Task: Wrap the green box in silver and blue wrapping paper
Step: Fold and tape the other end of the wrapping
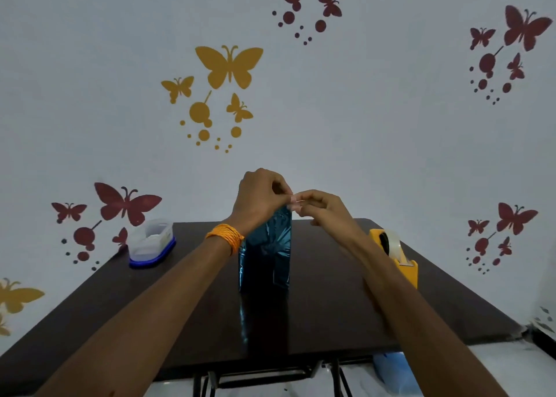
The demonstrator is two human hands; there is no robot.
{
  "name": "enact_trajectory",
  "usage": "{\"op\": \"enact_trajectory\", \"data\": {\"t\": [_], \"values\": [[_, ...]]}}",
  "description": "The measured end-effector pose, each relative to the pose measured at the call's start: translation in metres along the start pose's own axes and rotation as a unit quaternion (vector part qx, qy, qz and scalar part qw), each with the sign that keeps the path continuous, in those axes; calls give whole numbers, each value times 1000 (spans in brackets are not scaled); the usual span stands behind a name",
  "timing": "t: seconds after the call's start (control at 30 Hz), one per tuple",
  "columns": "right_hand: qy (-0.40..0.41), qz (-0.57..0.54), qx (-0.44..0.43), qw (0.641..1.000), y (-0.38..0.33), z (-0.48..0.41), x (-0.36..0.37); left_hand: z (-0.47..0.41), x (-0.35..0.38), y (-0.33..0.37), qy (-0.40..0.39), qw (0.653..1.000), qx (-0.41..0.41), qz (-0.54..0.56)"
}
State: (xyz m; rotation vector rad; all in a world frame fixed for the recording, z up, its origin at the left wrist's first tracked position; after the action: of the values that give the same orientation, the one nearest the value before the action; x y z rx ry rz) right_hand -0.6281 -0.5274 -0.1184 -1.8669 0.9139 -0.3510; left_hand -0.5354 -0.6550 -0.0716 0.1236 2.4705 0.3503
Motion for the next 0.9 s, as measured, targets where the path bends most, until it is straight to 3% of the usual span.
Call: {"op": "enact_trajectory", "data": {"t": [0.1, 0.2, 0.4, 0.53, 0.6, 0.73, 0.9], "values": [[13, 46, 6, 999, -3, -17, 0, -4, -20, -8, 40, 999, -14, 12], [46, 57, -26, 997, -8, -36, -5, -13, -48, -29, 68, 988, -82, 108], [-64, 147, -67, 985, -14, -88, 29, -22, -71, -88, 73, 946, -214, 233], [-98, 196, -76, 973, -9, -112, 43, -16, -58, -105, 26, 930, -250, 268], [-78, 200, -70, 974, 2, -122, 44, -13, -45, -106, -12, 914, -277, 295], [-43, 133, -9, 990, 24, -128, 43, -14, -24, -103, -70, 878, -325, 344], [-73, 76, 65, 992, 35, -131, 48, -18, -14, -105, -92, 863, -364, 338]]}}
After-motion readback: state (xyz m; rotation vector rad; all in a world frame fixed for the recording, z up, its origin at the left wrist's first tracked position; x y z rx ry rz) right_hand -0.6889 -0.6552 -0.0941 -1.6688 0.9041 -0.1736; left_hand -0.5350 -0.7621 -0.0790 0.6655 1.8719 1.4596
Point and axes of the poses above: each hand's wrist, its own z-axis away from the middle knuckle, its own x-axis out of the palm, y = z × x, the point moved 5 cm from there along -z, towards the middle knuckle, and after that the axes turned 10 degrees about -z, right-handed, at the moved point
